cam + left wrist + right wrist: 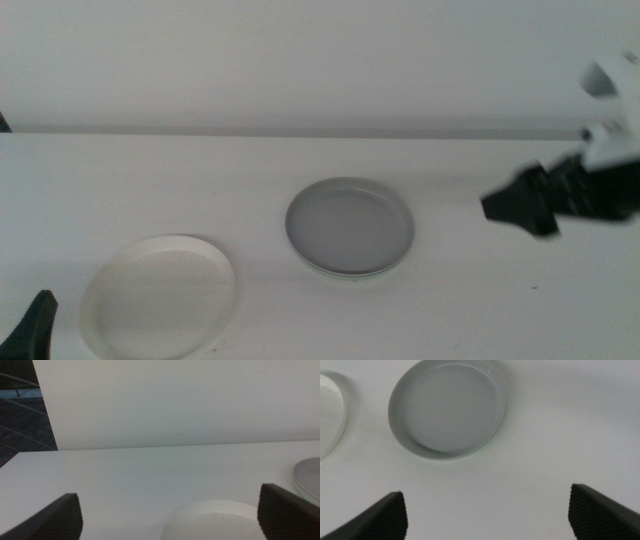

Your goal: Stack the three bowls on top of each other.

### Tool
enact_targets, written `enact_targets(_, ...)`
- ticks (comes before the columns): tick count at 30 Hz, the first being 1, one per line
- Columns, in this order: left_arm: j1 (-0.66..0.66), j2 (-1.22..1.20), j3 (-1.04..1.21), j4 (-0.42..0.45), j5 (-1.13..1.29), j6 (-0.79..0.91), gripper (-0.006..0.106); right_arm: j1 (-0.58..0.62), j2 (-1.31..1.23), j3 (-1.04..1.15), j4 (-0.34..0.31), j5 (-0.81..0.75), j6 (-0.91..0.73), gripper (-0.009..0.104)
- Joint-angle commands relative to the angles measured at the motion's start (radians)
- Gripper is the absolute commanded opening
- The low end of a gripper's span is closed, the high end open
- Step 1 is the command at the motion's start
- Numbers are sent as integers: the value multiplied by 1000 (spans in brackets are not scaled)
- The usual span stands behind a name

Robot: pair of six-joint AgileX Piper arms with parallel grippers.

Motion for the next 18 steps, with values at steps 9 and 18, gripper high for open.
enact_targets(9, 1, -42, 41, -6, -11, -2, 94, 59, -276, 154, 137, -74, -222, 86)
enact_targets(18, 1, -42, 41, -6, -11, -4, 94, 97, -294, 17, 101, 163, -121, 86)
